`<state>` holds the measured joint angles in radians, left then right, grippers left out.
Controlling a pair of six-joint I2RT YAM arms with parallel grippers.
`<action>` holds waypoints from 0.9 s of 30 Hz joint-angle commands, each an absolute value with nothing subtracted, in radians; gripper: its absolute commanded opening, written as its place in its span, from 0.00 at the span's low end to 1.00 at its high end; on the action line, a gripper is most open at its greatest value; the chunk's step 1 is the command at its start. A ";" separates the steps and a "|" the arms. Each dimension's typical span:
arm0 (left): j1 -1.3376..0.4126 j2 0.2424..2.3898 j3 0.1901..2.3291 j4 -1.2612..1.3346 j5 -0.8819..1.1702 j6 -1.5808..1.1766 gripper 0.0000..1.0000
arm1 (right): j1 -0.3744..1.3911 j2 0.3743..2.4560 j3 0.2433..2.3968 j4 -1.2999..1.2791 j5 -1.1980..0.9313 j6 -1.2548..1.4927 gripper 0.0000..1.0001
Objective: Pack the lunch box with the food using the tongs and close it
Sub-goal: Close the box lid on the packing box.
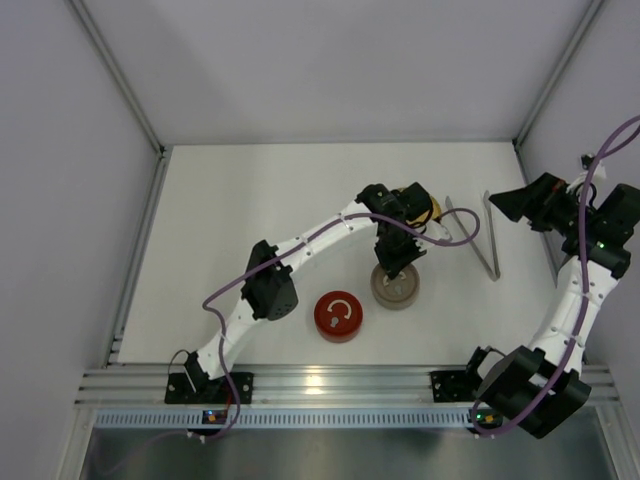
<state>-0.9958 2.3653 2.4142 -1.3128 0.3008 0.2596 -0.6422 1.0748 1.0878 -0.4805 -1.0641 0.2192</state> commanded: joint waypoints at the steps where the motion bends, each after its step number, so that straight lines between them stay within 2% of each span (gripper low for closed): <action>1: -0.997 2.376 2.467 -1.324 0.290 0.268 0.00 | -0.664 1.063 1.112 -0.503 -1.083 0.201 0.99; 27: -0.997 2.422 2.465 -1.229 0.279 0.265 0.00 | -0.669 1.055 1.052 -0.472 -1.101 0.199 0.99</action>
<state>-0.9958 2.4229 2.4336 -1.2999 0.2897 0.2638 -0.6521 1.0737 1.0534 -0.4801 -1.0786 0.2108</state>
